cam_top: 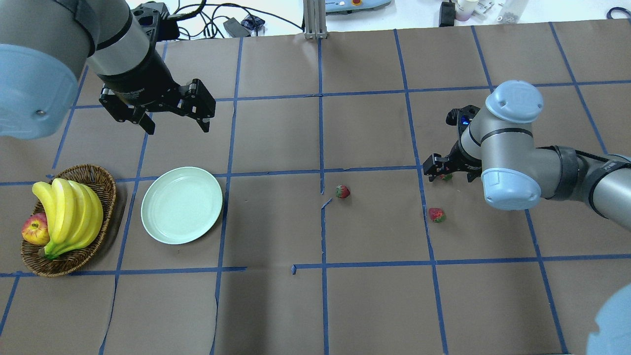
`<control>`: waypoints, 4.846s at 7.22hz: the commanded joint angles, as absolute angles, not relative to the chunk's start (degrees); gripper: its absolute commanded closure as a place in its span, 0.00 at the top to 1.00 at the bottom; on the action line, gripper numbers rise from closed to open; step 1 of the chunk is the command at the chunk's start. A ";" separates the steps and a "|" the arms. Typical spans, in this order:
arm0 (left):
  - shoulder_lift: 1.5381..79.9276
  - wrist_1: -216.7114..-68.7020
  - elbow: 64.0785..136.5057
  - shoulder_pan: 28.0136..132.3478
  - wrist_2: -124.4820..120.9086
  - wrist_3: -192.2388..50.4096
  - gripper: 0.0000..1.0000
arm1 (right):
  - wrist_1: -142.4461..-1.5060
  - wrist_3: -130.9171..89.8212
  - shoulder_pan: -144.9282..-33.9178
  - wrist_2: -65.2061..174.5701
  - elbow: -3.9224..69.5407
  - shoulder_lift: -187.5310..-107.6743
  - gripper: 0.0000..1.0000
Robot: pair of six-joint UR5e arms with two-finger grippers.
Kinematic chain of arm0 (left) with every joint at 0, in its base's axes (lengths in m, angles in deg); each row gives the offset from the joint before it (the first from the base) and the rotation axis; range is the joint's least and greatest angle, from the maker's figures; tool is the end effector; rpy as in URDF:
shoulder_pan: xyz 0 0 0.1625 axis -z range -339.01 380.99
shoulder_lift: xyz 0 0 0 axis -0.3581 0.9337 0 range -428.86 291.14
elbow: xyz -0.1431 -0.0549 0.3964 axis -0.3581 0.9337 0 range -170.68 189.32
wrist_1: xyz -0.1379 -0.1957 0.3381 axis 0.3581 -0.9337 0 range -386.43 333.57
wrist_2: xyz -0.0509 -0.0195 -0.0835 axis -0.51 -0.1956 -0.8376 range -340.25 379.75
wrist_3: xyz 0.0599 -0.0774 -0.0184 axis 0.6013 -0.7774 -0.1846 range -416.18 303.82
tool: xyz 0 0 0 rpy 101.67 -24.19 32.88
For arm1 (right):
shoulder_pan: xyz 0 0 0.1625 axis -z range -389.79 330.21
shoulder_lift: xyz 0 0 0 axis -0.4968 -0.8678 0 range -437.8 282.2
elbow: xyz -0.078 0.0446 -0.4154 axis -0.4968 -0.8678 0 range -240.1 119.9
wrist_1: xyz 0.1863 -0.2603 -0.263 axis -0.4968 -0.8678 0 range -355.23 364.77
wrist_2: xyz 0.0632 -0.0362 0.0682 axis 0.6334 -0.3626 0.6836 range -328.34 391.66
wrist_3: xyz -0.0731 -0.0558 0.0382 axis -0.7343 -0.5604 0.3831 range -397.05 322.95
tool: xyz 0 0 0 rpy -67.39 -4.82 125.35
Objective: Collect all strawberries into plate
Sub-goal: 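Reach the right gripper to the farthest strawberry and grasp it, then carry the strawberry toward the plate with the right gripper and release it, then move the right gripper back and grasp the second strawberry, then carry the strawberry toward the plate with the right gripper and release it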
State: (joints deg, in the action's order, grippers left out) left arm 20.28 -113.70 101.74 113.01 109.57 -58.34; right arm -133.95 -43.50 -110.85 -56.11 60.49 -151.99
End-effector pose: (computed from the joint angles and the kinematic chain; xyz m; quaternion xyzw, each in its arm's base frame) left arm -0.1508 -0.4824 0.4792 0.0011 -0.9999 0.0101 0.0019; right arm 0.0594 -0.5054 0.1921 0.0213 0.9994 -0.0227 0.0166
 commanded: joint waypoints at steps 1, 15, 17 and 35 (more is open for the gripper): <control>20.35 -113.70 101.70 113.01 109.57 -58.38 1.00 | -134.89 -45.39 -110.83 -56.05 58.48 -149.44 0.99; 19.91 -113.70 101.70 113.01 109.57 -58.29 1.00 | -134.27 11.20 -151.60 -52.54 49.50 -144.62 0.63; 19.91 -113.70 101.70 113.01 109.57 -58.29 1.00 | -134.62 10.59 -151.52 -52.63 49.24 -144.59 1.00; 19.82 -113.79 102.66 113.01 109.57 -58.56 1.00 | -125.76 -21.84 -119.24 -42.73 55.35 -155.23 0.00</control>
